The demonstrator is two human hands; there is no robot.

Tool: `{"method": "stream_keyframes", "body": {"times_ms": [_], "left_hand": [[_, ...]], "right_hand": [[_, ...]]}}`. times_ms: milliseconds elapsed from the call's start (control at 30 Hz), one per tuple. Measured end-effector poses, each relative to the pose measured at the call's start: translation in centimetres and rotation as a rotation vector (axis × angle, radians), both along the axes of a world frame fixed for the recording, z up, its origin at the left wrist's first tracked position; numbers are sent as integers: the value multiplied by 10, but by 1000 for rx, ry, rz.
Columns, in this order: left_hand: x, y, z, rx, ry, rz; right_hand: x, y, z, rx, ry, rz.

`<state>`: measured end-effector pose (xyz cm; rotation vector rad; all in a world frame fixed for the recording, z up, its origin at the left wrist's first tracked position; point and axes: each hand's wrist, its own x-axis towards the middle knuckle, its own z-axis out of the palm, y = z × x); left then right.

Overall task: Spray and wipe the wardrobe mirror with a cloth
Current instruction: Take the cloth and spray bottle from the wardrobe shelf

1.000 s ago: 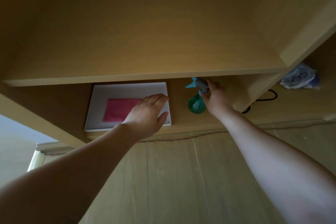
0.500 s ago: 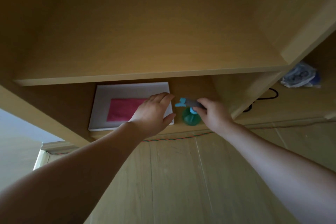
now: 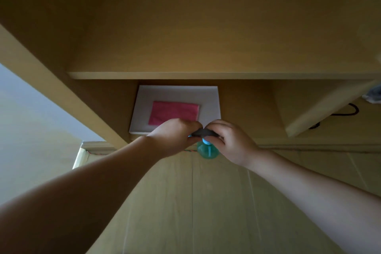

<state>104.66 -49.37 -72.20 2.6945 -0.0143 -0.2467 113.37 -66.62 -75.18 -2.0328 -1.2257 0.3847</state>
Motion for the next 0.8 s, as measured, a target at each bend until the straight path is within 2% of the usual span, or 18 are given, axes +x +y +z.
{"method": "stream_keyframes", "body": {"times_ms": [100, 200, 267, 400, 533, 800], "left_hand": [[-14, 12, -2, -4, 9, 41], [-29, 28, -3, 2, -3, 76], [-38, 38, -6, 48, 9, 94], [-54, 56, -13, 119, 19, 115], [-66, 69, -15, 110, 24, 140], [-75, 80, -14, 92, 47, 140]], "right_hand": [[-3, 15, -7, 9, -25, 55], [0, 29, -13, 134, 23, -41], [6, 38, -21, 118, -22, -79], [25, 61, -49, -186, -164, -74], [33, 87, -74, -431, -211, -70], [31, 133, -95, -739, -280, -48]]}}
